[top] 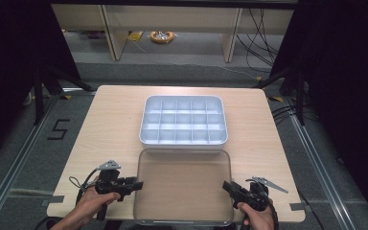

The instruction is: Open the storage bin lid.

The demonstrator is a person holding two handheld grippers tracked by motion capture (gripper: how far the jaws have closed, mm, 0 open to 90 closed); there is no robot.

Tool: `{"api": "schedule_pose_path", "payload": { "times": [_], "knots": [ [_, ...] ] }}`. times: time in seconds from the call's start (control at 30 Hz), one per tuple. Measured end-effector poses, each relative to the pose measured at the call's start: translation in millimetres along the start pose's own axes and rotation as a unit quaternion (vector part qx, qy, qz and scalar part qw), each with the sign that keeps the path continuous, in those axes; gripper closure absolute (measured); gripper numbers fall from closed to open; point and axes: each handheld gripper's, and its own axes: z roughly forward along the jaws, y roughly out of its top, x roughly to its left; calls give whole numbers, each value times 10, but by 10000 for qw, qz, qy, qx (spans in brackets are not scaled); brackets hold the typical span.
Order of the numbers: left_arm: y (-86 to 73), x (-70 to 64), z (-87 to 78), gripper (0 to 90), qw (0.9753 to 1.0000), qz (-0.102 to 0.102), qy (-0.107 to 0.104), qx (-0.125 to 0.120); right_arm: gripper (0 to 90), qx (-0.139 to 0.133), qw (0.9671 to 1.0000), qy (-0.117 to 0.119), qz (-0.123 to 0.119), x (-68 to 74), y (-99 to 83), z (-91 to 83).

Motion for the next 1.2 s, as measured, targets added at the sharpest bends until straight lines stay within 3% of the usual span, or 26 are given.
{"api": "schedule_pose_path", "payload": {
  "times": [0.03,0.07,0.13,0.17,0.2,0.23,0.27,0.43,0.47,0.5,0.57,0.6,0.7,0.73,0.77,0.8,0.83,0.87,0.93,0.97,1.0,1.03,1.1,1.13,1.17,1.2],
  "knots": [
    [2,2,4,563,10000,23,4,1,583,129,9992,34,376,47,-2,-26],
    [3,7,11,563,10000,22,14,17,582,75,9998,67,143,6,0,-8],
    [0,15,23,560,10000,-3,-7,63,580,82,9999,69,130,-18,-6,10],
    [-5,19,30,557,10000,-2,0,81,580,120,9994,39,308,6,-10,12],
    [-9,21,32,554,9999,-7,-17,110,578,60,9999,47,118,-30,-12,32],
    [-11,19,37,551,9999,-8,-13,118,576,242,9987,-43,456,18,-12,28],
    [-12,18,38,547,9999,2,-15,124,571,161,9998,-17,120,-17,-5,49],
    [-16,6,54,530,9998,95,80,164,564,165,9997,-40,176,-2,-1,61],
    [-16,8,57,526,9997,112,79,186,561,270,9991,-93,309,16,0,58],
    [-16,4,55,524,9996,126,156,215,560,127,9999,-79,45,-19,-2,79],
    [-16,2,56,521,9994,197,166,221,559,158,9998,-90,6,-23,-1,85],
    [-17,-8,58,519,9993,221,220,195,555,244,9995,-92,150,1,-1,79],
    [-16,-21,61,557,9972,543,479,203,550,291,9994,-108,180,29,-5,83],
    [-16,-23,66,569,9969,621,448,193,551,200,9997,-107,-79,-4,-3,98],
    [-14,-38,76,571,9985,400,319,172,547,195,9997,-113,-117,11,-5,104],
    [-14,-49,81,548,9983,430,333,187,562,322,9990,-278,125,78,-17,97],
    [-15,-57,83,548,9977,533,368,194,548,390,9985,-290,243,110,-19,93],
    [-17,-57,83,549,9976,537,390,213,547,169,9982,-344,-460,11,-6,138],
    [-23,-64,67,542,9972,421,534,319,529,146,9980,-413,-464,19,-5,136],
    [-24,-56,74,545,9982,318,425,263,534,198,9979,-434,-447,27,5,114],
    [-23,-55,69,541,9983,264,436,286,528,62,9968,-394,-688,-23,28,107],
    [-21,-43,71,541,9986,264,366,267,528,62,9968,-394,-688,-23,28,107],
    [-10,-19,69,533,9979,448,397,233,520,13,9983,-354,-458,35,24,86],
    [-11,-30,74,519,9985,336,404,135,514,105,9990,-384,-201,77,18,73],
    [-22,-71,50,503,9992,-74,311,228,510,189,9993,-323,84,121,19,45],
    [-15,-62,46,490,9994,-30,303,147,506,72,9994,-305,-111,98,21,56]
  ]
}}
